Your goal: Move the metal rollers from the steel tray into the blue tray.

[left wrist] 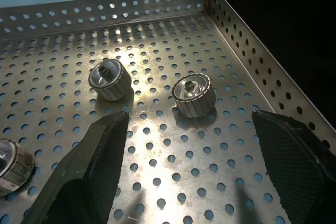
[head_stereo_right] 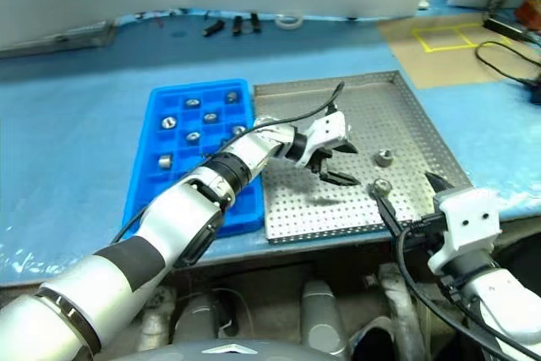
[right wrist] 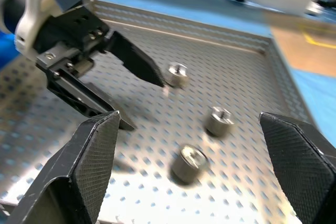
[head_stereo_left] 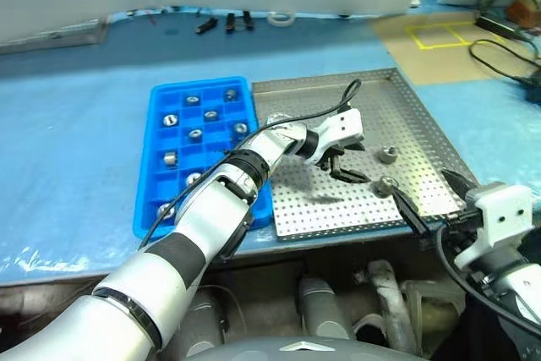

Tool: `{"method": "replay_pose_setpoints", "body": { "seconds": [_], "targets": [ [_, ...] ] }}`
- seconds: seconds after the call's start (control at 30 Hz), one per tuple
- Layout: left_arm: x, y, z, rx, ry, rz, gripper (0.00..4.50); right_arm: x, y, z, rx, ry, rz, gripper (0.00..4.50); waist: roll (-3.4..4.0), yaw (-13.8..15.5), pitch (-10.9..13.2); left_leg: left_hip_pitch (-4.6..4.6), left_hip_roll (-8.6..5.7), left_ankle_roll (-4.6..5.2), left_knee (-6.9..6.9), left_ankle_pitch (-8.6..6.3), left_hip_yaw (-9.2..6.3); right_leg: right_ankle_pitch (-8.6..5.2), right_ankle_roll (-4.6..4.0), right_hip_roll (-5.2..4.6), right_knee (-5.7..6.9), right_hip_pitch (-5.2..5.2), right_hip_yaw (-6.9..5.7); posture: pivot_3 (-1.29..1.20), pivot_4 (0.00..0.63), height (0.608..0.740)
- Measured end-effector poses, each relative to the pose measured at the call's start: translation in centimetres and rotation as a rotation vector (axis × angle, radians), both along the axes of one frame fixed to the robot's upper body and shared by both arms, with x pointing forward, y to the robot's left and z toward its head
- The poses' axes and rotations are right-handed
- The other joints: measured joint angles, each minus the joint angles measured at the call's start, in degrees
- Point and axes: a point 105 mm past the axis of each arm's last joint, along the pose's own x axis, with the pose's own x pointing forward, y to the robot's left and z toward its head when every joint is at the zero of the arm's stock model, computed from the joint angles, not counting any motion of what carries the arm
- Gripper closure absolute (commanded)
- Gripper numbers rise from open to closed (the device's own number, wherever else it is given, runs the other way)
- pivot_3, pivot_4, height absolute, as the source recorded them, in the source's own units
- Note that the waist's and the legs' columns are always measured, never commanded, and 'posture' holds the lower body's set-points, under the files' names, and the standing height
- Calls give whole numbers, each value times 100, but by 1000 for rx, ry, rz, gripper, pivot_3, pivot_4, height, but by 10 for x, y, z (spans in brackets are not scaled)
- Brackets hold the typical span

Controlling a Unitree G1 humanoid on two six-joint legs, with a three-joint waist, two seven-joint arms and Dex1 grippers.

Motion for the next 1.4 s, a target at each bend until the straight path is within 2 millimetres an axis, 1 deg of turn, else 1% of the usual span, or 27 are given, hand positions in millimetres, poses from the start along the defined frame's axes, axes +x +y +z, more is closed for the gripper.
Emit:
{"method": "replay_pose_setpoints", "body": {
  "seconds": [0.13,0.2,0.3,0.37,0.43,0.5,0.57,0.6,0.63,0.67,0.7,0.77,0.87,0.97,1.07,1.13,1.2,1.33,1.4],
  "targets": [
    [7,3,-11,44,-29,71,550,-12,-6,-4,3,-9,-63,0,-1,-422,1,-38,-6,29,42,-31,0,-10,16,-16,0,-9,-9,-916,150,740],
    [10,4,-13,43,-30,94,550,-13,-4,-4,11,-22,-66,0,-2,-630,1,-43,-19,41,70,-56,-1,-17,28,-35,-1,3,-13,-915,150,740],
    [12,4,-9,13,-15,110,550,-13,1,-6,23,-24,-62,0,-4,-873,2,-37,-54,63,80,-74,-2,-26,44,-74,-11,29,-23,-901,150,740],
    [12,5,-6,-8,4,107,550,-11,6,-7,40,-25,-54,0,-2,-1028,2,-37,-65,74,80,-80,-13,-24,48,-78,-50,59,-30,-862,150,740],
    [9,11,-1,-37,63,60,550,-2,11,-4,52,-45,-37,0,-8,-1175,5,-39,-80,86,79,-88,-42,-23,49,-90,-85,81,-37,-828,150,740],
    [4,16,6,-53,93,-10,550,8,15,-1,60,-67,-22,0,-6,-1264,4,-40,-110,106,85,-99,-66,-18,45,-120,-87,93,-37,-782,150,740],
    [6,36,10,-43,103,-60,550,20,15,-3,55,-66,1,0,-8,-1345,5,-29,-117,116,92,-105,-70,2,13,-136,-89,114,-52,-727,150,740],
    [8,50,11,-36,110,-70,550,25,13,-5,48,-54,7,0,-6,-1360,4,-28,-119,116,93,-105,-74,7,6,-144,-88,120,-68,-710,150,740],
    [10,70,10,-27,126,-84,550,31,10,-11,33,-23,23,0,-6,-1361,4,-19,-116,116,92,-105,-83,10,2,-148,-88,137,-92,-675,150,740],
    [10,79,8,-20,137,-83,550,33,8,-14,27,-10,25,0,-5,-1340,4,-19,-116,117,91,-104,-90,10,2,-153,-88,150,-114,-657,150,740],
    [11,96,6,-14,152,-75,550,38,6,-17,19,7,46,0,-4,-1303,4,-21,-113,117,90,-104,-92,9,2,-158,-88,158,-137,-638,150,740],
    [10,117,4,-11,172,-58,550,45,3,-19,1,31,87,0,-3,-1238,5,-25,-111,136,90,-93,-97,8,2,-165,-89,165,-146,-562,150,740],
    [2,135,11,-20,180,-43,550,55,-9,-29,24,84,111,0,-5,-992,7,-36,-105,152,97,-98,-101,8,-1,-174,-94,170,-154,-521,150,740],
    [-9,149,22,-34,179,-22,550,68,-27,-31,44,106,98,0,-5,-714,7,-29,-108,159,103,-101,-100,7,-6,-181,-91,178,-153,-463,150,740],
    [-20,151,27,-55,175,4,550,82,-37,-27,75,96,99,0,-3,-504,6,-17,-105,159,107,-100,-99,8,-10,-180,-77,186,-150,-418,150,740],
    [-24,150,27,-71,184,32,550,87,-40,-26,75,104,108,0,-1,-330,7,-11,-101,159,108,-99,-98,8,-12,-178,-71,188,-148,-398,150,740],
    [-25,150,27,-79,183,71,550,89,-42,-32,72,135,120,0,0,-157,7,-5,-95,154,108,-97,-97,10,-14,-171,-69,190,-144,-383,150,740],
    [-26,148,26,-101,192,129,550,90,-37,-52,75,217,168,0,6,120,5,7,-94,148,104,-94,-93,11,-16,-168,-69,187,-125,-365,150,740],
    [-27,147,24,-105,196,144,550,90,-37,-57,78,238,171,0,7,257,4,7,-94,148,102,-94,-90,12,-17,-168,-69,182,-118,-357,150,740]
  ]
}}
